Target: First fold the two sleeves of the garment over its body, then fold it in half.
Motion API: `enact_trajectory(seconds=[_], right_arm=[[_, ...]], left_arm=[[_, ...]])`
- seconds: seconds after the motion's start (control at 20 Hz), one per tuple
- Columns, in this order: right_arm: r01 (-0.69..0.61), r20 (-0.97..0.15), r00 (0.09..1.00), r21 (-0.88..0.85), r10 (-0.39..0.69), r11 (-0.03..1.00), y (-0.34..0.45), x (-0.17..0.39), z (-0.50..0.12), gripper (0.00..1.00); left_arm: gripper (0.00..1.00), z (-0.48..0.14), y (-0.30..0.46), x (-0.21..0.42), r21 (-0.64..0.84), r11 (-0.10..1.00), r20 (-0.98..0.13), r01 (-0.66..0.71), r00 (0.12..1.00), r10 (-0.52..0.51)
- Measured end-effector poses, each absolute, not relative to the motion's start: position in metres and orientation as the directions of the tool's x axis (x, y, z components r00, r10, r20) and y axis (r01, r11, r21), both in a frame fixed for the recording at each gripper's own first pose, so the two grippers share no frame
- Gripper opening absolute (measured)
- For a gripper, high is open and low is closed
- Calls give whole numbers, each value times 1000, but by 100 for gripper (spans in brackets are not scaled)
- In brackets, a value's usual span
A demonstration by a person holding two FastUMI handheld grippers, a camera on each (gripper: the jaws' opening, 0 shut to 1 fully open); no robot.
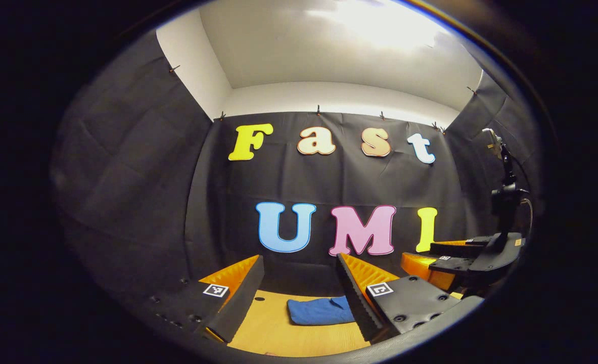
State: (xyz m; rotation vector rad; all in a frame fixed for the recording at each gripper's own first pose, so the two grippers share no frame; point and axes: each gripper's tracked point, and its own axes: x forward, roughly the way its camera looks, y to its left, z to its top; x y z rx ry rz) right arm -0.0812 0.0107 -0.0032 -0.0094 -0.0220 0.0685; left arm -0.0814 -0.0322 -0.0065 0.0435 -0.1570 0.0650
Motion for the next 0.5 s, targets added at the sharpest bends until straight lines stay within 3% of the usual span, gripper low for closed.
enact_trajectory(seconds=[0.5], right_arm=[[-163, 78, 983, -32, 165, 986, 53, -87, 14, 96]], left_arm=[[82, 7, -5, -99, 42, 989, 175, -140, 976, 130]])
